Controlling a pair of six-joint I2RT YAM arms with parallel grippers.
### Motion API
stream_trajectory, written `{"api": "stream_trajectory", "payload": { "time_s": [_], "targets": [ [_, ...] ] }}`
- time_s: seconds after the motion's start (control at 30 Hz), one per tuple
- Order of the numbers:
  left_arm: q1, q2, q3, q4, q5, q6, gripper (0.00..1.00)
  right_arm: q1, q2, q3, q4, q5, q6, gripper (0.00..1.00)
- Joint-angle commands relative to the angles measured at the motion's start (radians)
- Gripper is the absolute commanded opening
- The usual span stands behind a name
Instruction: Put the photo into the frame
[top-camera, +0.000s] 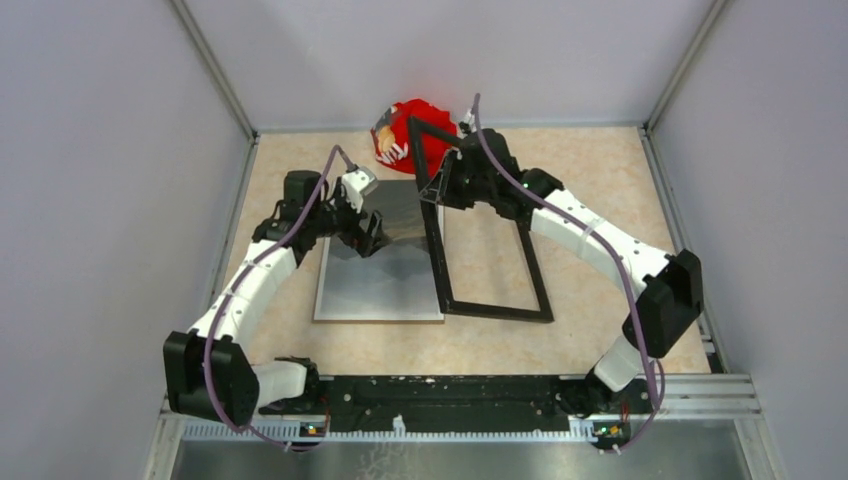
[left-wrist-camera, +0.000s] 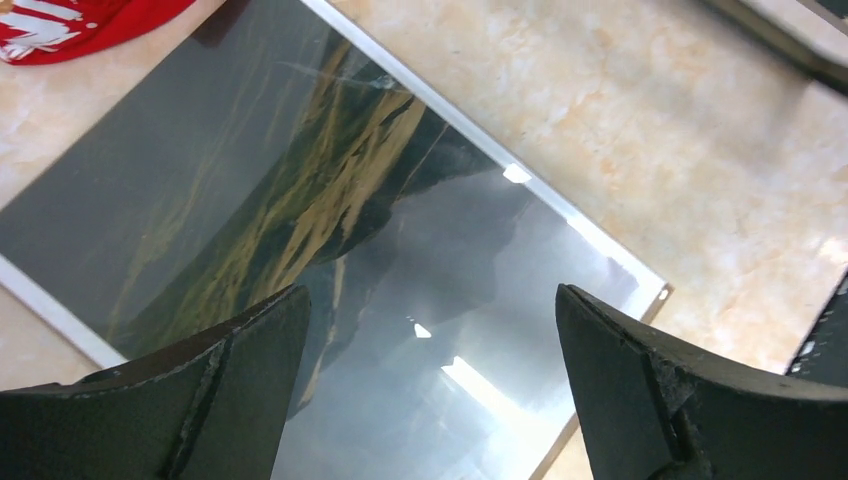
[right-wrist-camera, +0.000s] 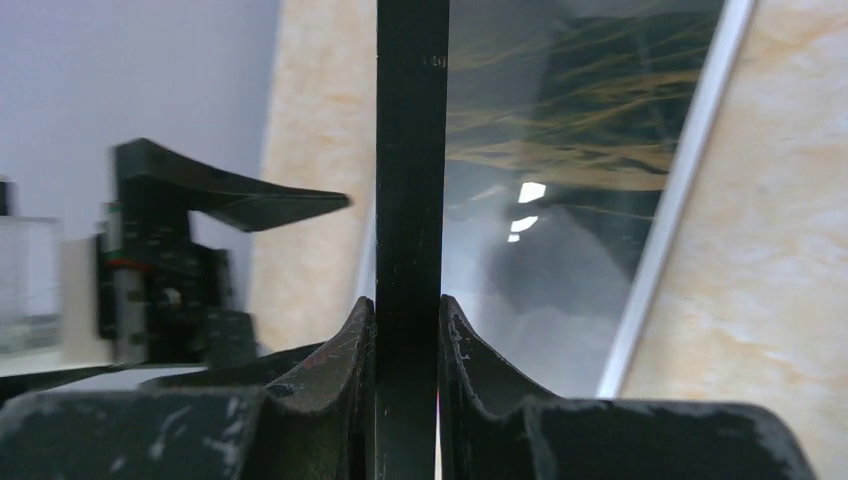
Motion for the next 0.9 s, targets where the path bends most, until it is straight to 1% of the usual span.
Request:
{"api": "stream_trajectory", "payload": {
  "time_s": [0.0, 0.03, 0.1, 0.17, 0.27, 0.33, 0.5, 0.7, 0.73, 0.83, 0.87],
  "targets": [
    [-0.013, -0.009, 0.061, 0.033, 0.076, -0.120, 0.98, -0.053, -0.089, -0.026, 0.190, -0.218, 0.176, 0.00],
    [-0.014, -0.008, 0.066, 0.032, 0.079, -0.131, 0.98, -0.071, -0.090, -0.033, 0.214, -0.264, 0.206, 0.00],
    [-0.019, -0.014, 0.071, 0.038, 0.060, -0.150, 0.98, -0.085, -0.080, -0.029, 0.236, -0.307, 0.249, 0.00],
    [-0.026, -0.019, 0.079, 0.041, 0.031, -0.166, 0.98, -0.089, -0.068, -0.009, 0.230, -0.335, 0.271, 0.00],
    [-0.027, -0.031, 0.084, 0.045, 0.040, -0.195, 0.98, -0.092, -0.053, 0.010, 0.242, -0.379, 0.304, 0.00],
    [-0.027, -0.039, 0.087, 0.047, 0.063, -0.211, 0.98, -0.104, -0.053, -0.007, 0.299, -0.408, 0.357, 0.00],
    [-0.031, -0.055, 0.091, 0.078, 0.077, -0.259, 0.98, -0.144, -0.069, -0.096, 0.505, -0.480, 0.500, 0.00],
    [-0.043, -0.054, 0.127, 0.084, 0.079, -0.277, 0.98, -0.186, -0.086, -0.093, 0.462, -0.495, 0.483, 0.00],
    [-0.045, -0.051, 0.128, 0.089, 0.076, -0.278, 0.98, -0.198, -0.094, -0.106, 0.455, -0.499, 0.482, 0.02],
    [-0.055, -0.040, 0.144, 0.099, 0.079, -0.298, 0.98, -0.240, -0.125, -0.168, 0.473, -0.541, 0.507, 0.13],
    [-0.064, -0.037, 0.155, 0.099, 0.072, -0.309, 0.98, -0.257, -0.137, -0.197, 0.512, -0.565, 0.526, 0.17]
  ]
}}
